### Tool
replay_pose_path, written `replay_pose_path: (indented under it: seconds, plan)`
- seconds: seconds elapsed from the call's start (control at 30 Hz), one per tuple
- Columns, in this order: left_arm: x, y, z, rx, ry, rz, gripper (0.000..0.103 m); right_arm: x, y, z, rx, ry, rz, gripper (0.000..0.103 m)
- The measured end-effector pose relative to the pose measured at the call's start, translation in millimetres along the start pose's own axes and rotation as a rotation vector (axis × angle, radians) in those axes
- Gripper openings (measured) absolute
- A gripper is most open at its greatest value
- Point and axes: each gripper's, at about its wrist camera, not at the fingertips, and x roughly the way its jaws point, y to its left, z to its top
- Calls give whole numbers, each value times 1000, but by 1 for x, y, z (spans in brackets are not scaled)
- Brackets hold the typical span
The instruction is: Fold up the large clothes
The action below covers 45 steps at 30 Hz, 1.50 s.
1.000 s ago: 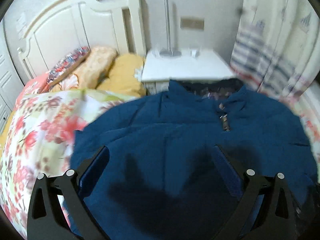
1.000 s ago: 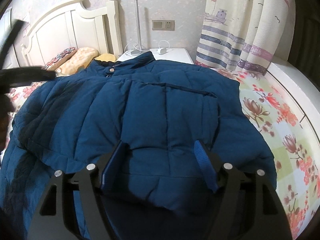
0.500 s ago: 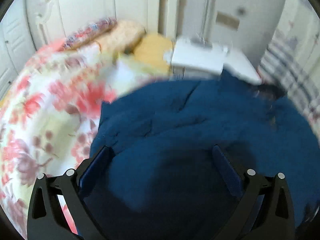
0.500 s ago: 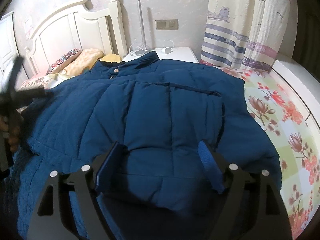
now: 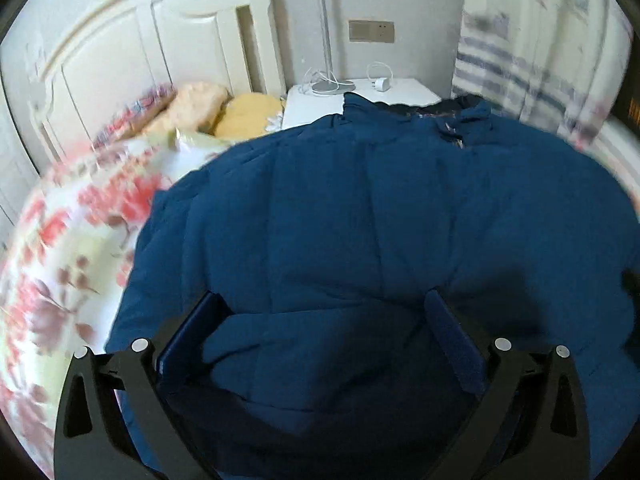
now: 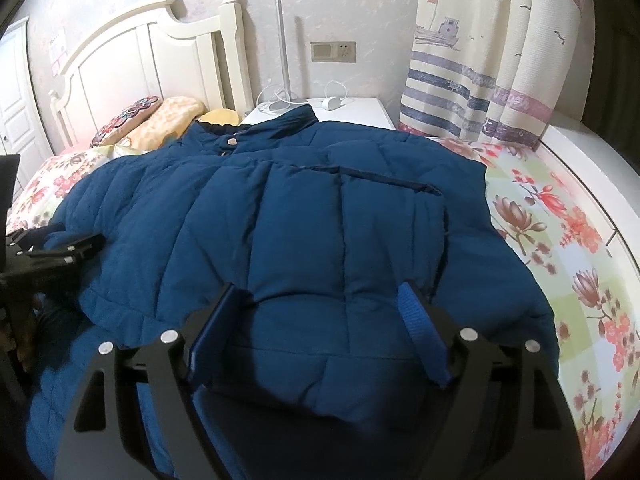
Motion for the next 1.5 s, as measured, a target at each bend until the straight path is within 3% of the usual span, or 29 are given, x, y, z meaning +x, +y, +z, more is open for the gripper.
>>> replay_pose_path:
  seconds: [0.17, 0.3, 0.37, 0.43, 0.5, 0.63, 0.83, 0.93, 1.0, 1.03, 1.13, 1.23, 1.33, 1.43, 1.5]
  plan:
    - [0, -3, -6, 17, 5, 20, 99, -19, -3, 16, 57, -28, 6, 80]
    - [2, -2, -3, 16, 6, 19, 99, -17, 7, 48, -4, -49, -28, 80]
    - [2, -2, -2, 16, 6, 18, 99, 0, 12, 59, -41, -17, -46, 83]
    - [3, -3, -1, 15, 6, 16, 99, 35, 16, 58, -71, 98, -71, 87]
    - [3, -1, 0, 11, 5, 11, 99, 50, 18, 52, -103, 100, -94, 92]
    - [5, -2, 2, 12, 8, 12, 99, 49, 17, 62, -107, 149, -78, 92]
    - [5, -2, 2, 10, 7, 10, 99, 57, -7, 116, -67, 84, -117, 92]
    - [5, -1, 2, 10, 7, 9, 99, 99, -33, 130, -25, 202, -157, 92]
    - [5, -1, 2, 10, 7, 9, 99, 128, -51, 122, 8, 288, -117, 101]
    - [5, -2, 2, 9, 6, 7, 99, 130, -58, 119, 37, 266, -77, 101]
    - [5, -2, 2, 9, 7, 7, 99, 125, -61, 115, 50, 253, -71, 100]
    - [5, -3, 3, 8, 7, 6, 99, 100, -56, 113, 50, 214, -161, 96]
    - [5, -2, 3, 9, 7, 6, 99, 31, -30, 106, 7, 0, -213, 97]
    - [5, -2, 3, 9, 6, 6, 99, -6, 0, 87, -108, -58, -161, 100]
    - [5, -2, 3, 8, 6, 6, 99, -9, 21, 67, -183, -1, -98, 100]
